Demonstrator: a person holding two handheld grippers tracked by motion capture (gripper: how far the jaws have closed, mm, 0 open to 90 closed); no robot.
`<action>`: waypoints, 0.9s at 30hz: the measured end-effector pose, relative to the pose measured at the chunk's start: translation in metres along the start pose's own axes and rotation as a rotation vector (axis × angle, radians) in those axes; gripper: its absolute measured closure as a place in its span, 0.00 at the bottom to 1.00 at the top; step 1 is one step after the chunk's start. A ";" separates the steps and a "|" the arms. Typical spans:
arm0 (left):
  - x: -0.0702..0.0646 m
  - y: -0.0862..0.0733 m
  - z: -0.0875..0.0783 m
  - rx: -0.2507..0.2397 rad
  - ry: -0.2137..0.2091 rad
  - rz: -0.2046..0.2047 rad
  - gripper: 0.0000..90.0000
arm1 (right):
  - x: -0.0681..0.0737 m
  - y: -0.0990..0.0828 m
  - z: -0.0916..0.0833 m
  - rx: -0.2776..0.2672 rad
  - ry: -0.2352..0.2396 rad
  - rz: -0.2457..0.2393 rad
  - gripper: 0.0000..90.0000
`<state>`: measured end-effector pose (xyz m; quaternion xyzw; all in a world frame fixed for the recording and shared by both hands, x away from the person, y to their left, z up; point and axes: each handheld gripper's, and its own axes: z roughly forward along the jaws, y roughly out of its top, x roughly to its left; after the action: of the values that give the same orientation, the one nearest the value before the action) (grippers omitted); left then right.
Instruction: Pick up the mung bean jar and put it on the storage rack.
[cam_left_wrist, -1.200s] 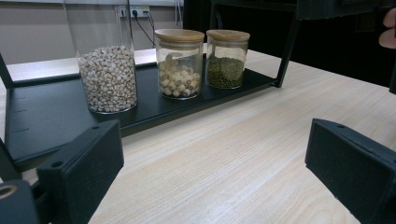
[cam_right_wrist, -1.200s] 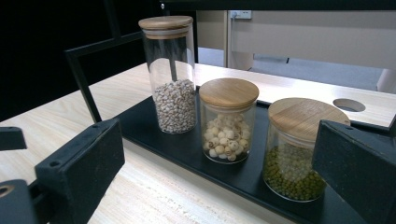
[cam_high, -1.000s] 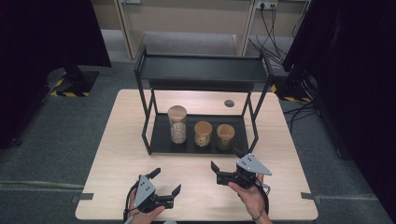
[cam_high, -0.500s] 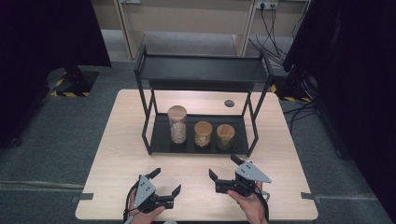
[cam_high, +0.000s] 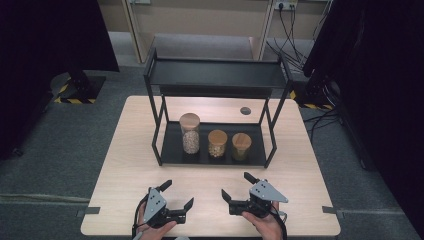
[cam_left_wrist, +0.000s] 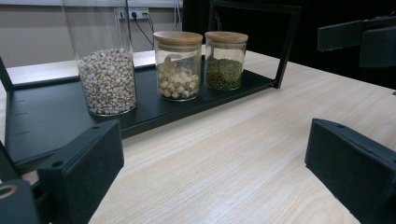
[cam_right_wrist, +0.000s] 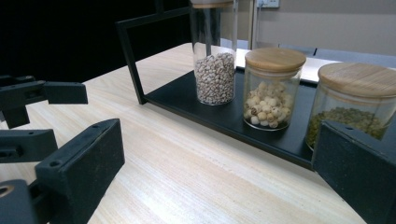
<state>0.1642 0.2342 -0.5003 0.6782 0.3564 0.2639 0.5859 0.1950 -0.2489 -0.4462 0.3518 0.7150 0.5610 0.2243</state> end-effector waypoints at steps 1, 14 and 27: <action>0.000 0.000 0.000 0.000 0.000 0.000 0.04 | 0.000 0.000 0.000 0.002 0.001 0.000 0.03; 0.000 0.000 0.000 0.003 -0.002 -0.003 0.04 | 0.001 0.000 0.000 0.000 0.004 0.002 0.03; 0.000 0.000 0.000 0.000 0.000 -0.001 0.04 | 0.001 0.000 0.000 0.002 0.008 0.003 0.03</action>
<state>0.1641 0.2341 -0.5005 0.6782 0.3567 0.2633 0.5861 0.1944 -0.2478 -0.4464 0.3509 0.7158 0.5622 0.2201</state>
